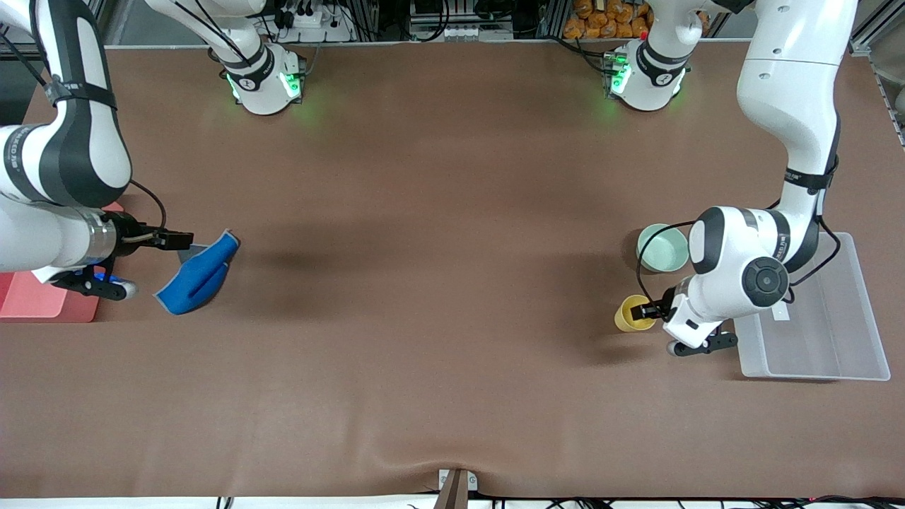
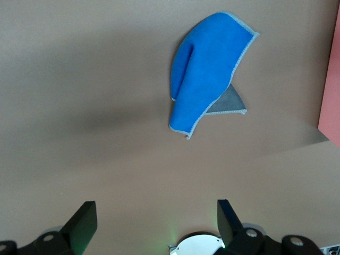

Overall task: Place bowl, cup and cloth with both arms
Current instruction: 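Grasp the yellow cup with the left gripper while the right gripper lowers to cloth, then place the cup in the clear bin while the right gripper grasps the cloth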

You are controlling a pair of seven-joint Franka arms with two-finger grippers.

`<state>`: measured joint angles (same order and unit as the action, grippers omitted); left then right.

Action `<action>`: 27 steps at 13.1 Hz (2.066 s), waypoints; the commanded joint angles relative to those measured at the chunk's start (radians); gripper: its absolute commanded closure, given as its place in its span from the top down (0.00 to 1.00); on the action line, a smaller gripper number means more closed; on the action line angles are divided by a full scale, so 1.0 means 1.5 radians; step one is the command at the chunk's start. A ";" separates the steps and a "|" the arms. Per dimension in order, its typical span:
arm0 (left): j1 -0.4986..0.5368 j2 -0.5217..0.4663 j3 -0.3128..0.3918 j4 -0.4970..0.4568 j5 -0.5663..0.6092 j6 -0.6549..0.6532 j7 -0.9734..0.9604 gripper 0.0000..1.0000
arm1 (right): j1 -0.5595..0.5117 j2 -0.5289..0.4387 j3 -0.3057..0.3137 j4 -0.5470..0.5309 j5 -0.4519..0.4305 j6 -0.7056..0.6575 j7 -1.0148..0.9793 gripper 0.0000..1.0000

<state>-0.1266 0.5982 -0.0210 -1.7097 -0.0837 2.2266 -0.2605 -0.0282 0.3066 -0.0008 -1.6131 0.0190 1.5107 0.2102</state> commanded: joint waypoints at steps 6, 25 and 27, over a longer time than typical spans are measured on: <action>-0.015 -0.015 0.003 0.004 0.057 0.008 -0.062 0.00 | -0.017 -0.022 0.001 -0.086 0.012 0.086 -0.010 1.00; 0.129 -0.001 0.200 0.211 0.009 -0.230 0.356 0.00 | -0.079 0.189 0.001 -0.079 0.016 0.352 -0.353 1.00; 0.138 0.030 0.200 0.210 -0.021 -0.194 0.363 0.00 | -0.072 0.181 0.000 -0.097 0.014 0.366 -0.356 1.00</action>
<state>0.0824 0.5734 0.2711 -1.4398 -0.0694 1.9086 0.2598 -0.1412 0.5894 -0.0062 -1.7295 0.0289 2.0345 -0.3259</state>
